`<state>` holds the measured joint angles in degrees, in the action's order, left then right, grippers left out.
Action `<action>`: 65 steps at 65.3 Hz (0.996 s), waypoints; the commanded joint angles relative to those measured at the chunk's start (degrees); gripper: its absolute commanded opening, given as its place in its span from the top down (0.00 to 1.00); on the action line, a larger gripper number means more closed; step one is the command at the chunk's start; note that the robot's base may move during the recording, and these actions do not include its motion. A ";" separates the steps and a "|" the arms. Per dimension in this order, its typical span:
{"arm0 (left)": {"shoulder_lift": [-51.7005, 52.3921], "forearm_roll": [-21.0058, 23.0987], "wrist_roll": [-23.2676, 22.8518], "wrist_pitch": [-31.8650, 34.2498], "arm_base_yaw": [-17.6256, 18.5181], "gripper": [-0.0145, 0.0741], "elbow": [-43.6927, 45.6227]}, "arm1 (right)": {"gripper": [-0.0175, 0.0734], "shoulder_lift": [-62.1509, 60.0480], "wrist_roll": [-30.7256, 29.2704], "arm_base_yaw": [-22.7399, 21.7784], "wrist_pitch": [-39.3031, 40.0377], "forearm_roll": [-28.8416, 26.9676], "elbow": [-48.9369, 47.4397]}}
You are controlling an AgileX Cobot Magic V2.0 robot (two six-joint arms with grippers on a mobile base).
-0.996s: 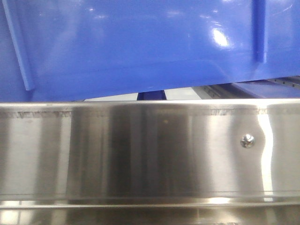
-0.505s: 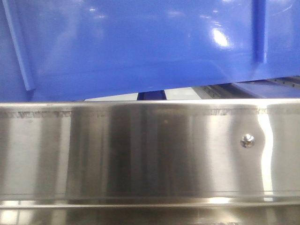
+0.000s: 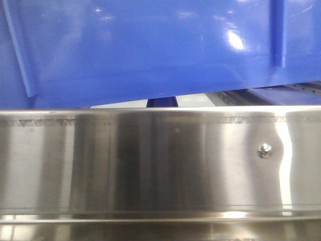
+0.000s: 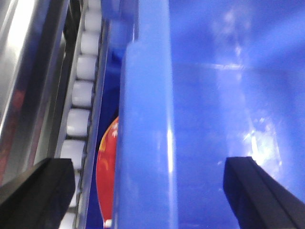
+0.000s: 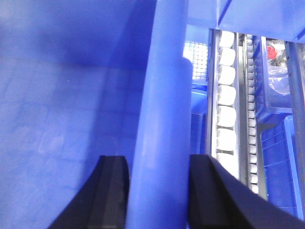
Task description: Move blue bin to conveyor side
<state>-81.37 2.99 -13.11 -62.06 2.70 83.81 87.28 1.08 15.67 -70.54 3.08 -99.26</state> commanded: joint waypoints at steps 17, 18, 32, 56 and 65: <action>0.13 -1.33 -0.36 -2.38 -0.15 0.24 0.17 | 0.89 -0.37 -0.50 0.01 0.58 0.87 -0.02; 0.13 -1.43 -0.36 -2.27 -0.15 0.24 0.17 | 0.89 -0.37 -0.50 0.01 0.58 0.87 -0.02; 0.13 -1.41 -0.36 -2.02 -0.15 0.24 0.17 | 0.89 -0.37 -0.50 0.01 0.58 0.87 -0.02; 0.13 -0.96 -0.58 -1.52 -0.15 0.72 0.17 | 0.89 -0.37 -0.50 0.01 0.58 0.87 -0.02; 0.13 0.23 -0.58 -1.52 -0.15 0.83 0.17 | 0.89 -0.37 -0.50 0.01 0.58 0.76 -0.02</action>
<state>-81.37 2.30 -13.32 -63.85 2.70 83.81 87.28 1.19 15.67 -70.43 3.08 -99.26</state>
